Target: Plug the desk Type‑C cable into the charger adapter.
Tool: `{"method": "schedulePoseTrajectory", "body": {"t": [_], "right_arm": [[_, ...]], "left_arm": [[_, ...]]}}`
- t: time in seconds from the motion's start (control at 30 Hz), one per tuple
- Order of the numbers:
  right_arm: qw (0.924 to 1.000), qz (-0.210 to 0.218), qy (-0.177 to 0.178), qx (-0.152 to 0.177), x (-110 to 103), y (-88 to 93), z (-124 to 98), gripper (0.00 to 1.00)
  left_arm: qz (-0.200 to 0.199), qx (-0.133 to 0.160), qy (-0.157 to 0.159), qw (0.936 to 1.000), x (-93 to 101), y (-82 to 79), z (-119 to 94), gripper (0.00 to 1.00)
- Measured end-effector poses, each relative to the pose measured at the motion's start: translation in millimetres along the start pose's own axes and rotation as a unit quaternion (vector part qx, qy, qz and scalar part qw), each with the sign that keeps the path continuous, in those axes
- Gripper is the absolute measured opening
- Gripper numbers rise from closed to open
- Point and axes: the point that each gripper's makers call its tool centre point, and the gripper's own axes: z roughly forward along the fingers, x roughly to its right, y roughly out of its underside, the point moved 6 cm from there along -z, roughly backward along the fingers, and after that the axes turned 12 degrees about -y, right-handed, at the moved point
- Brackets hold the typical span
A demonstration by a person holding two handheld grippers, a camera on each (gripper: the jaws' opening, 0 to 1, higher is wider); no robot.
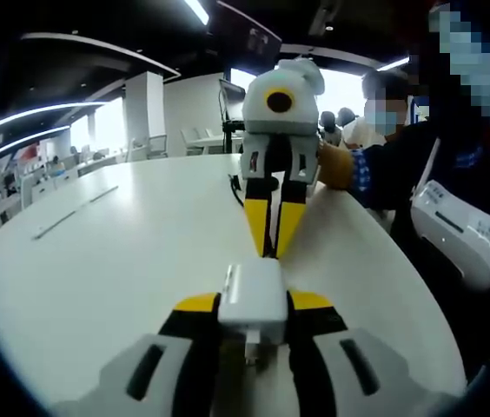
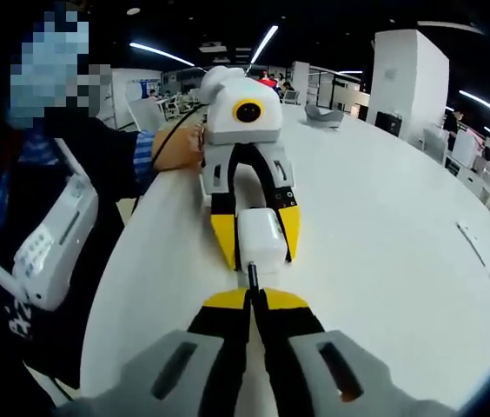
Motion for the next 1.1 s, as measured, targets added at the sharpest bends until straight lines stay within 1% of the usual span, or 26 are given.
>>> {"method": "schedulePoseTrajectory", "body": {"t": [0.43,0.63,0.73,0.8,0.9,1.0,1.1], "right_arm": [[1.0,-0.008,0.003,-0.001,-1.1,-0.9,2.5,0.04],[0.9999,-0.011,0.009,-0.002,-0.9,-0.4,3.4,0.05],[0.9997,-0.021,0.009,-0.001,-0.1,1.0,5.2,0.06],[0.9995,-0.03,0.005,-0.007,-0.3,2.0,7.1,0.09],[0.9988,-0.046,0.011,-0.014,-1.2,1.1,7.0,0.11],[0.9984,-0.054,0.015,-0.011,-1.0,-0.5,4.2,0.15],[0.9981,-0.058,0.016,-0.009,-1.3,-0.6,0.1,0.15]], "left_arm": [[0.001,-0.001,-0.002,1.0,0.5,0.7,0.2,0.29],[0.001,0.0,-0.001,1.0,0.2,1.0,0.2,0.29],[0.001,0.0,-0.001,1.0,0.0,1.0,0.3,0.29],[0.002,0.001,0.0,1.0,0.5,0.9,0.7,0.29],[0.002,0.001,0.0,1.0,0.2,0.9,0.6,0.29],[0.002,0.001,0.0,1.0,-0.1,0.7,0.5,0.29],[0.002,0.002,0.0,1.0,0.0,0.8,0.4,0.29]]}}
